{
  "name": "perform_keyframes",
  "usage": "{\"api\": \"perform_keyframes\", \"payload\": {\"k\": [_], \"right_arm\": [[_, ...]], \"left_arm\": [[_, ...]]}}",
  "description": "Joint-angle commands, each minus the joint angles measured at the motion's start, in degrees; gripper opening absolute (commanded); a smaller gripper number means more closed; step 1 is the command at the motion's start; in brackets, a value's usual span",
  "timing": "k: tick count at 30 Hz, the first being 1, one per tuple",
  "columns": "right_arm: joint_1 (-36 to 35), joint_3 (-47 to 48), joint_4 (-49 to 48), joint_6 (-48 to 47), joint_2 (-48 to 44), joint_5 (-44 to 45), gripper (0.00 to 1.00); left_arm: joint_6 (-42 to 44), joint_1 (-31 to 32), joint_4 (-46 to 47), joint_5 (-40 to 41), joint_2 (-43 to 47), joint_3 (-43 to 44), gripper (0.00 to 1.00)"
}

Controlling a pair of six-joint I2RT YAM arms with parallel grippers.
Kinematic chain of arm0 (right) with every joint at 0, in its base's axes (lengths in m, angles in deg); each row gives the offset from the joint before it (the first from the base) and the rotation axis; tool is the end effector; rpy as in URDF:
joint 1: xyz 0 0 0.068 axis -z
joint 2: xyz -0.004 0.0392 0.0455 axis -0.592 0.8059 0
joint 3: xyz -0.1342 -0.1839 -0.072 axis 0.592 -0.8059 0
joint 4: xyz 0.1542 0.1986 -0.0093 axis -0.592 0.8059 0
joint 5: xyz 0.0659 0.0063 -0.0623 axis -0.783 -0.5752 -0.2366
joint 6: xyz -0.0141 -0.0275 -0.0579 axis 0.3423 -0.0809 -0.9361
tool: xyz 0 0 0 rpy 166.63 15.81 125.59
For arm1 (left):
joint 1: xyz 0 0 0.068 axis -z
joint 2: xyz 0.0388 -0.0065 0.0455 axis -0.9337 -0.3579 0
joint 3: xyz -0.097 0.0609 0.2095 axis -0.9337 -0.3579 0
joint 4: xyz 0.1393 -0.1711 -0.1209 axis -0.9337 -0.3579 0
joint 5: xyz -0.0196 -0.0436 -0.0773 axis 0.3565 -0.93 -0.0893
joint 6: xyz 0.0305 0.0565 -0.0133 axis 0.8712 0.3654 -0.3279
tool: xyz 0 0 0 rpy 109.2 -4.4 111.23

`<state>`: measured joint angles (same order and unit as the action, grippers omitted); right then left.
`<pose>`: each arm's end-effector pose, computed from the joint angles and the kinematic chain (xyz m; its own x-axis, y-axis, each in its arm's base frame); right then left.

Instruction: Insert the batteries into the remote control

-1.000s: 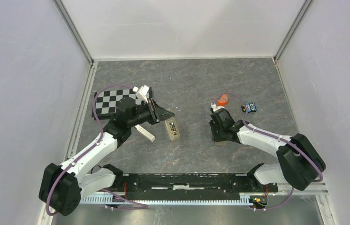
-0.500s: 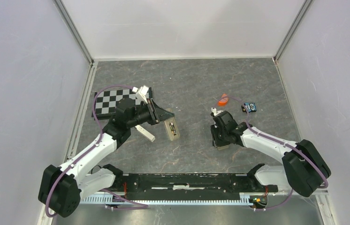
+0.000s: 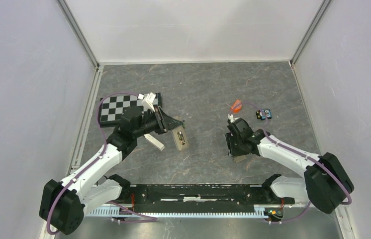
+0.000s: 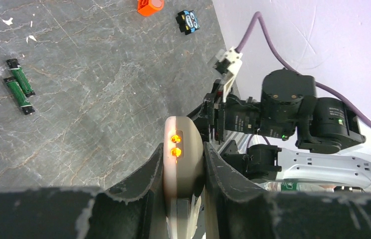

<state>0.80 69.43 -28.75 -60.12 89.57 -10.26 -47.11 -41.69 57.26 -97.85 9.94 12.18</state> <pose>0.1800 0.1226 0.1220 -0.9204 -0.1041 -0.3770 -0.1504 0.9840 0.0954 0.2102 -0.1350 0.2384 -0.7536 -0.3539 -0.5539 0.3565 0.4880 -0.7967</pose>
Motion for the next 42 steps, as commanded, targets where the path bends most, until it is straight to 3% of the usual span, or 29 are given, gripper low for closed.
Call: {"api": "perform_keyframes", "payload": {"k": [1,4,7,10,15,22,26,33,42], "right_arm": [[0.1,3.0,-1.8,6.5,-3.5,4.2,0.47],[0.1,3.3,0.1,12.0,-5.5,9.3,0.57],[0.1,4.9,8.0,20.8,-6.8,16.9,0.72],[0.1,5.4,13.3,28.8,-8.6,19.0,0.77],[0.1,3.3,12.5,38.7,-10.5,12.4,0.68],[-0.1,1.4,14.0,48.6,-8.4,8.8,0.65],[-0.1,4.5,18.2,49.2,-3.8,8.0,0.63],[0.0,1.3,13.7,51.0,-1.2,6.2,0.54],[0.0,2.7,15.5,52.7,2.1,8.2,0.53]], "left_arm": [[2.4,-0.3,0.8,1.1,1.3,0.4,0.02],[2.6,-0.4,0.6,1.1,1.5,0.4,0.02],[3.3,-0.5,-0.4,1.6,2.3,0.5,0.02],[4.1,-0.6,-1.4,3.3,3.2,0.5,0.02],[4.2,-0.8,-0.8,4.1,2.8,0.5,0.02],[3.9,-0.9,0.3,3.8,2.6,0.4,0.02],[4.0,-1.0,0.3,4.0,2.5,0.4,0.02],[4.2,-1.3,0.4,3.4,2.4,0.3,0.02],[4.1,-1.5,1.0,2.9,2.3,0.1,0.02]]}}
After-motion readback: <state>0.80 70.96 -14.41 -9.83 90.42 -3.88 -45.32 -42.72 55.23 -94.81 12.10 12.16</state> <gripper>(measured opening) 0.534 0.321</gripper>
